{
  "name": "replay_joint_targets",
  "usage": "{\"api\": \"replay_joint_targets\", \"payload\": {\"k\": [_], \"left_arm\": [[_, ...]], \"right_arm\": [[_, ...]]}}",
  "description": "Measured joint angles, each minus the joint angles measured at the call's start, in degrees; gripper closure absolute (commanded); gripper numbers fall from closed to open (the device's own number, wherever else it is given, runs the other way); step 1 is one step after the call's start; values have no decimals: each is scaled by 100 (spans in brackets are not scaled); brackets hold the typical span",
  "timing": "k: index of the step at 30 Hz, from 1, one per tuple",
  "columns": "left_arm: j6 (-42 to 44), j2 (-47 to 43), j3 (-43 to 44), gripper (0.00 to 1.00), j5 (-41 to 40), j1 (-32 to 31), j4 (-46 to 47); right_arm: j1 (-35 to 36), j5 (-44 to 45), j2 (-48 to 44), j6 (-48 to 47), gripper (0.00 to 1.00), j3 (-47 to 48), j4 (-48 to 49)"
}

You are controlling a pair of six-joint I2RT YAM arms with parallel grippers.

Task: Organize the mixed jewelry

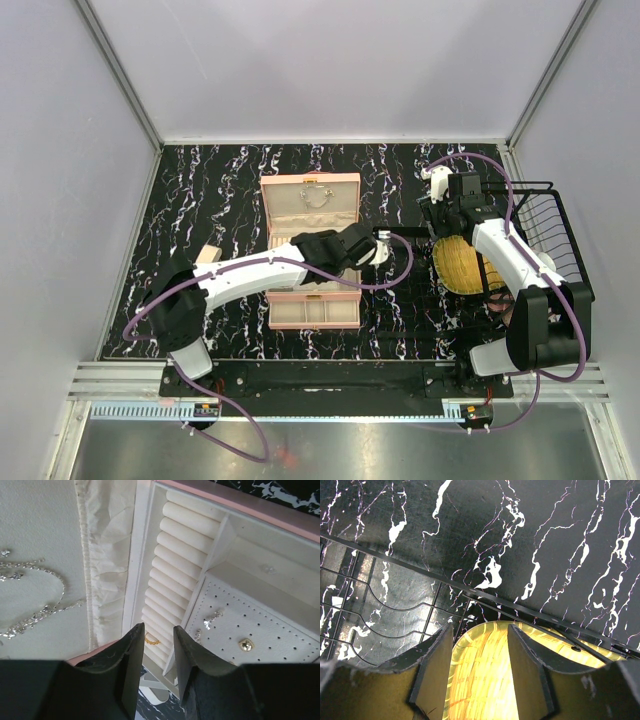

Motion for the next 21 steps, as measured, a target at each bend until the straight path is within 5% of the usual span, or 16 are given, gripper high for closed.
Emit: {"api": "replay_joint_targets", "payload": {"k": [21], "left_arm": [[-44, 243, -232, 65, 518, 59, 229]], "right_arm": [[0, -2, 0, 0, 46, 0, 0]]}}
